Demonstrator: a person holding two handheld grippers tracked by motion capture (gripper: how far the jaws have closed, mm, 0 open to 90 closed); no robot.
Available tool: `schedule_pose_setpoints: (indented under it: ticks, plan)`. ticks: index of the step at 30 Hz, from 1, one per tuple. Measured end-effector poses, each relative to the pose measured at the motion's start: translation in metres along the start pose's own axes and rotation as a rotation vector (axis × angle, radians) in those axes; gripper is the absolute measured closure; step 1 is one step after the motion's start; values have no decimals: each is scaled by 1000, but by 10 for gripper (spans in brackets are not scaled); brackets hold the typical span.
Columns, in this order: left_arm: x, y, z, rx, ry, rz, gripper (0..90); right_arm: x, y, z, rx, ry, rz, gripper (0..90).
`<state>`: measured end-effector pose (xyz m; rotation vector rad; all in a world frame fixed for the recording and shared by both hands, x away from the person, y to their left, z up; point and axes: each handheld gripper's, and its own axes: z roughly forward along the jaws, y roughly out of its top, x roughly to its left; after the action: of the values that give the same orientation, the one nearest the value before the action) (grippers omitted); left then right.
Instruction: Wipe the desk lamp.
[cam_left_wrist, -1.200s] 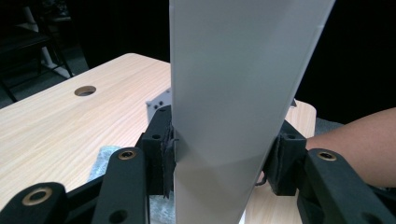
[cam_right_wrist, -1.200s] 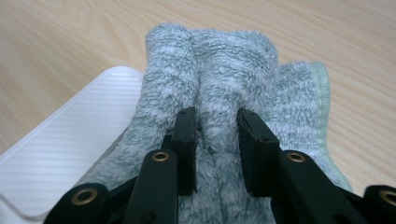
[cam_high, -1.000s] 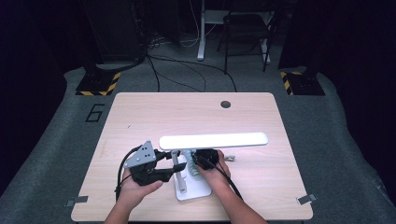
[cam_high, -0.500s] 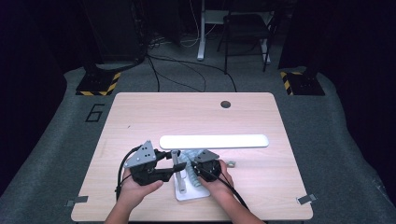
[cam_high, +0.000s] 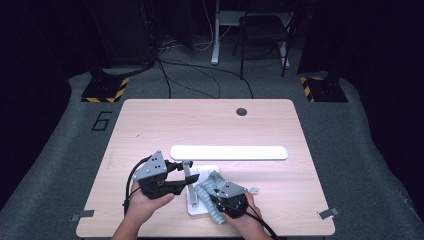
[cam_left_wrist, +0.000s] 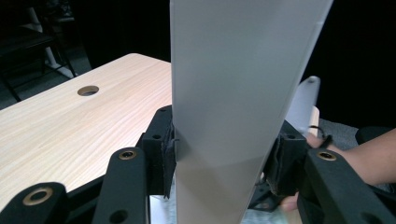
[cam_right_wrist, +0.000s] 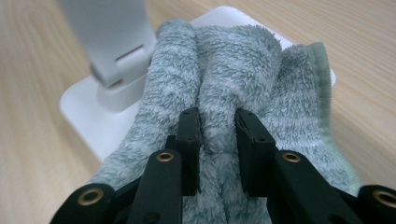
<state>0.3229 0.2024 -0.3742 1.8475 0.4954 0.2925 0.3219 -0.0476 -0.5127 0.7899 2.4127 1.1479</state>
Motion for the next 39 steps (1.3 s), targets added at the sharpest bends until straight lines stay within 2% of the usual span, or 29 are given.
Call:
schedule_pose_setpoints:
  ticks: [3,4,6,7,10,13,15,16,18,20,23,28,35,38,39]
  plan:
    - [-1,0,0,3,6,1,529,-1,-6,-9,12,2,-2,725]
    - [0,0,-1,5,3,0,529,-3,-8,-11,10,-1,-10,725]
    - [0,0,0,1,1,-5,528,-5,-12,-15,14,-9,9,726]
    - [1,0,-1,-1,0,-6,528,-9,-13,-17,14,-18,-1,727]
    - [1,0,0,-5,-9,-11,526,-20,-19,-21,20,-32,73,732]
    - [2,0,0,-5,-10,-12,526,-33,-23,-18,50,-82,98,736]
    - [2,-1,0,-6,-11,-13,525,-39,-24,-17,52,-85,153,737]
    - [2,-1,0,-7,-13,-14,525,-42,-22,-16,47,-103,148,737]
    - [3,-1,-1,-4,-21,-10,524,-43,-18,-16,45,-106,164,736]
    - [3,-1,-1,-6,-23,-11,524,-44,-13,-17,14,-113,167,736]
    - [3,-1,-1,-9,-31,-18,523,-41,-4,-16,-20,-97,167,736]
    - [2,-1,-1,-6,-42,-18,522,-32,14,-5,-52,-28,158,733]
    - [2,-1,-1,-5,-49,-15,522,-22,35,15,-66,2,96,731]
    - [2,-1,-1,-8,-46,-13,523,-21,43,25,-68,27,101,729]
    - [2,-1,-1,-7,-47,-13,523,-20,46,30,-70,50,103,726]
